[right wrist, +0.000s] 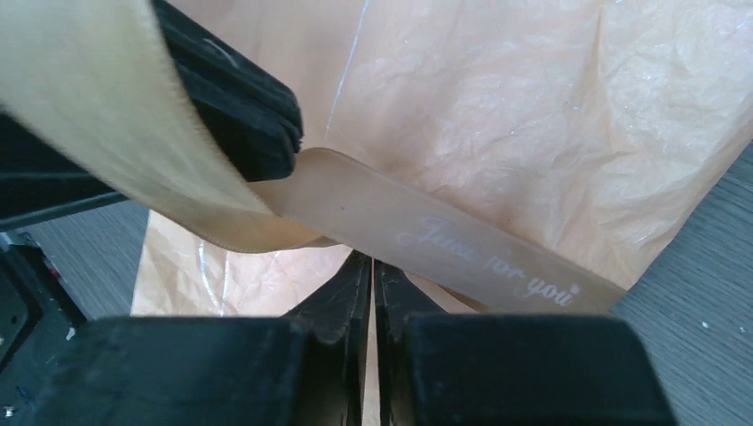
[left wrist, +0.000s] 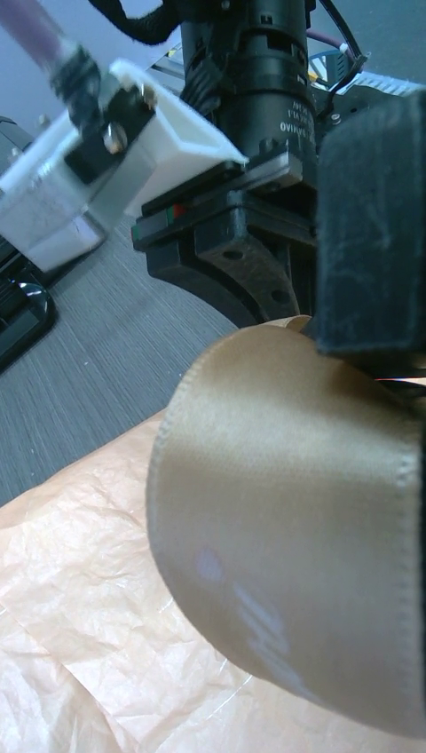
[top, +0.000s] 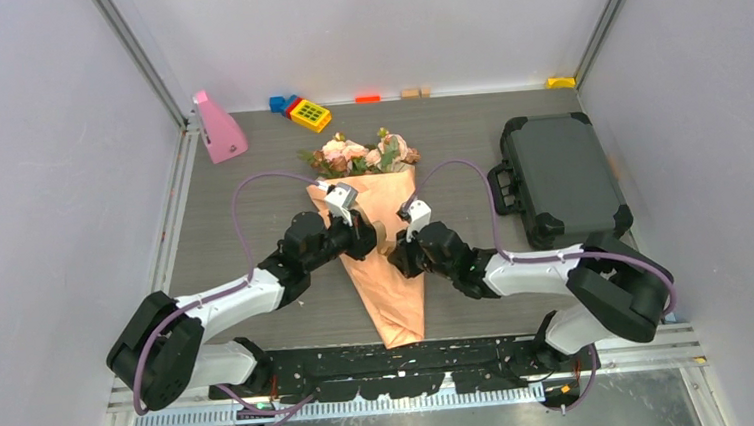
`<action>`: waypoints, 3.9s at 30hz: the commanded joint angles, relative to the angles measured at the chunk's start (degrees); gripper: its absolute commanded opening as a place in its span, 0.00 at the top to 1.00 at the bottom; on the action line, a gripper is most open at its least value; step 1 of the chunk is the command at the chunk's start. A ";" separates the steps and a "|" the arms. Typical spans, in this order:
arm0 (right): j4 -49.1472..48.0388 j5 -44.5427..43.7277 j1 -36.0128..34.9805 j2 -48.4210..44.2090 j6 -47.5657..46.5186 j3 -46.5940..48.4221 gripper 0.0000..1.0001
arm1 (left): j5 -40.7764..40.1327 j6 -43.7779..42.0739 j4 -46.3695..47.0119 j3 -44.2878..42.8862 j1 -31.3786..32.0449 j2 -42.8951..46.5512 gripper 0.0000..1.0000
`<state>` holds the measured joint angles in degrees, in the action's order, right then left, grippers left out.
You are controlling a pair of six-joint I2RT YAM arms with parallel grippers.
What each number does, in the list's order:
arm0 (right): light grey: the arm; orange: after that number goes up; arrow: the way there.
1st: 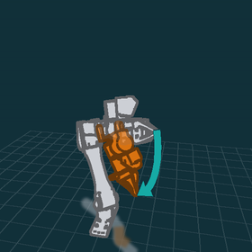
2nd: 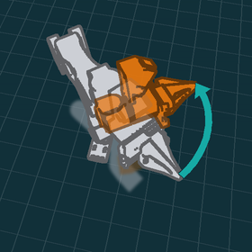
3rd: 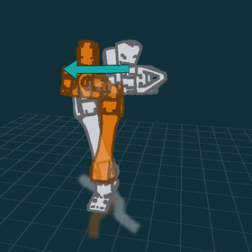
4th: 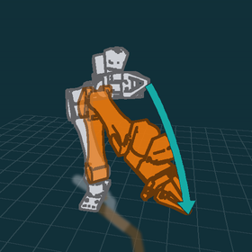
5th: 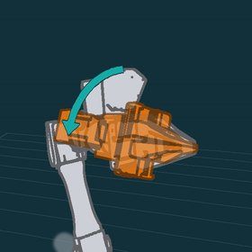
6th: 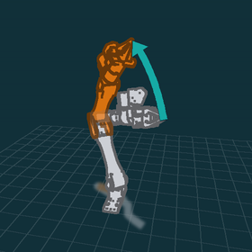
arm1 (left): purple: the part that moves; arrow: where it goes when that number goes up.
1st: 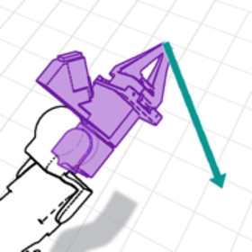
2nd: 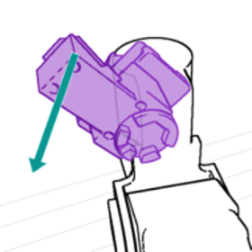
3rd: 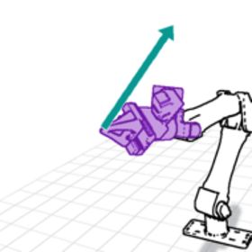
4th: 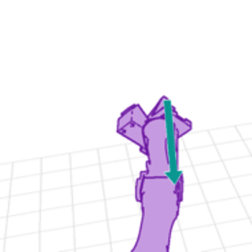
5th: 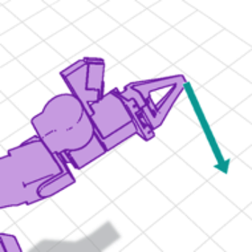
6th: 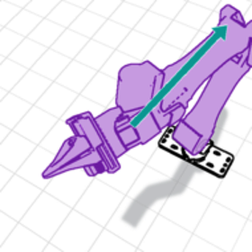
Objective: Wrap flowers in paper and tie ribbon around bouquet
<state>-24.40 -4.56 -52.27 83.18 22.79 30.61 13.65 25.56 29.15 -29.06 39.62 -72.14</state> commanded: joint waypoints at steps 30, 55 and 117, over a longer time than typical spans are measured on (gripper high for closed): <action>6.79 5.50 8.41 -5.23 -2.96 -1.34 0.58 | -0.18 -0.95 0.65 -1.51 -0.22 0.76 1.00; -19.59 -21.76 -4.03 10.61 17.97 0.80 0.99 | 0.28 3.77 0.21 1.02 -0.15 -0.30 1.00; 25.10 -16.94 -1.43 16.09 14.67 30.60 0.99 | -5.95 6.22 -2.65 8.67 0.39 -1.20 1.00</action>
<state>3.70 -17.34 -53.32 103.22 38.09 60.97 8.95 32.58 25.85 -20.71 39.79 -75.40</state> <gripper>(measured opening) 0.020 0.009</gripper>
